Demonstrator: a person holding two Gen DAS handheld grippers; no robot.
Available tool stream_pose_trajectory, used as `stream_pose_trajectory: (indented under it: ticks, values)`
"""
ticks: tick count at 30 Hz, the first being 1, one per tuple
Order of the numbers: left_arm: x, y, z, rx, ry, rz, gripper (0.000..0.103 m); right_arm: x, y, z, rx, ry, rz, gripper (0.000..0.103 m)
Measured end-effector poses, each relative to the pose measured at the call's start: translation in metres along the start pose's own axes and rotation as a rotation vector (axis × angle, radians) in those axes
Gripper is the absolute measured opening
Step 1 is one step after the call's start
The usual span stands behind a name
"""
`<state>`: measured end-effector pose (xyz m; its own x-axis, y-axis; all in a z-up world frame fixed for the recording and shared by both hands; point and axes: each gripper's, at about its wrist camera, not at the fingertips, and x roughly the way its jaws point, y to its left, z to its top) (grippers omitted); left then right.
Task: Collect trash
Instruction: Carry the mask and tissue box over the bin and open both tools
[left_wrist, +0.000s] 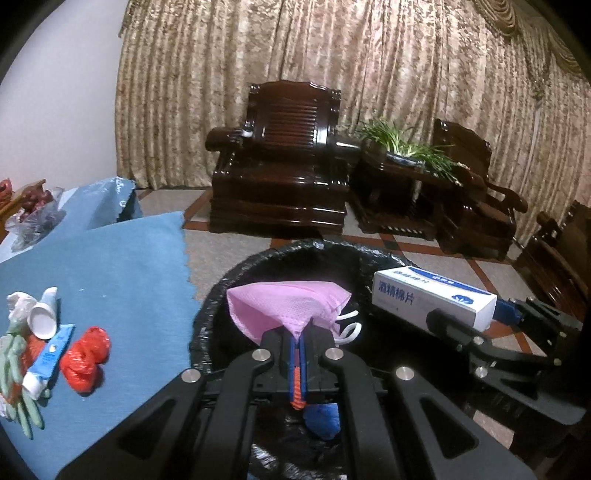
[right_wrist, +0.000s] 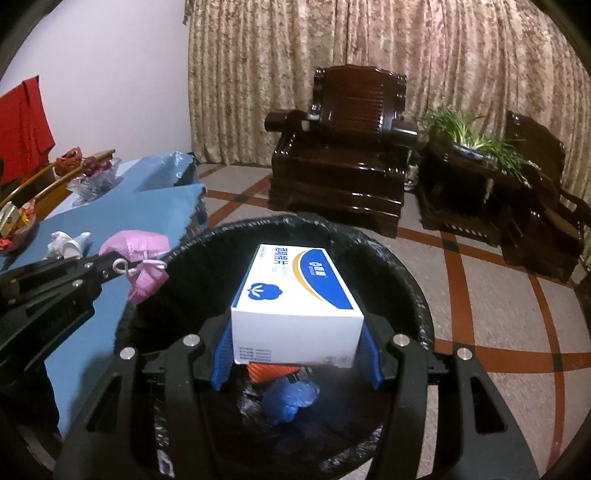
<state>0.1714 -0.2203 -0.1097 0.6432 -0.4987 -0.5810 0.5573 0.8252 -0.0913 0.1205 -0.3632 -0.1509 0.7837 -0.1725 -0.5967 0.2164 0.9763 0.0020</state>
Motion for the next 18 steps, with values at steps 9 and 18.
stream_pose_trajectory:
  ticks: [9, 18]
  values:
    - [0.016, 0.001, -0.007, -0.011, 0.046, -0.034, 0.02, 0.014, -0.011, -0.008, 0.009, 0.047, -0.037, 0.066]
    - [-0.002, 0.021, -0.007, -0.038, 0.009, 0.013, 0.065, 0.009, -0.009, -0.006, 0.039, 0.025, -0.027, 0.093]
